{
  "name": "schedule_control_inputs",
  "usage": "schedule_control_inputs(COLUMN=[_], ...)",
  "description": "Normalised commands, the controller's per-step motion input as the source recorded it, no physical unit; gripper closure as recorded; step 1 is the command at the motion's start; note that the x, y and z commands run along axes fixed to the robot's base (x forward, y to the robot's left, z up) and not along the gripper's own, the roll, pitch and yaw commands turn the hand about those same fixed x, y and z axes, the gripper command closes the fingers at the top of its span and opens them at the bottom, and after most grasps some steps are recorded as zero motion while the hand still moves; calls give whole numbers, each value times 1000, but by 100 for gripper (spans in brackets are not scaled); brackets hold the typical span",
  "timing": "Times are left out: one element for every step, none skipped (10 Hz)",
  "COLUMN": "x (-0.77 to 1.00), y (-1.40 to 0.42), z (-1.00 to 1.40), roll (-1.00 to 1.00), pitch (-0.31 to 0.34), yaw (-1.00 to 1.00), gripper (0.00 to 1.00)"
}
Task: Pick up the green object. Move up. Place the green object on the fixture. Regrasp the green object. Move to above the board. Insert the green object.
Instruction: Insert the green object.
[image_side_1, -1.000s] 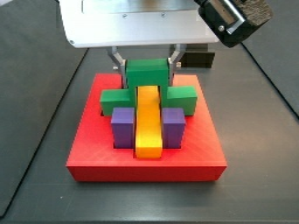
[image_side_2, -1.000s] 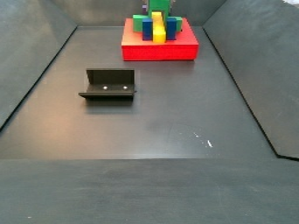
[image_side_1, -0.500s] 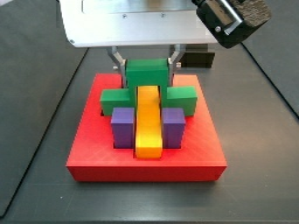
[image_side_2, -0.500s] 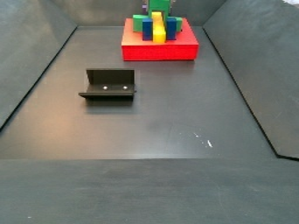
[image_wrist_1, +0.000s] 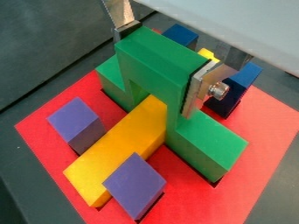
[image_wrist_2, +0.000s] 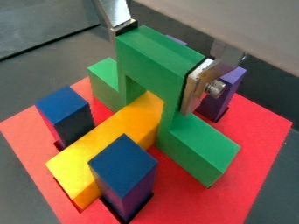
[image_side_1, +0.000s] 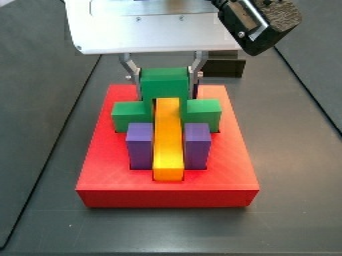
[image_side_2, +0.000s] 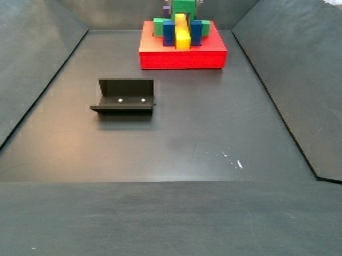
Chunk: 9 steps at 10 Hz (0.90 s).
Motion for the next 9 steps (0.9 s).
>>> schedule_control_inputs(x=[114,154,140,120,106,80,0,0,0], y=[-91,-63,-17,0,0,0,0,0,0], z=[-157,-297,-323,-369,-431,-591,-686,-186,0], roll=[0,-33,-33,-20,-19,-4,0,0,0], pitch=[0,0,0,3,11,0,-13,0,0], yaw=[0,0,0,0,0,0,0,0,0], gripper=[100,100,100,100,100,100,100,100,100])
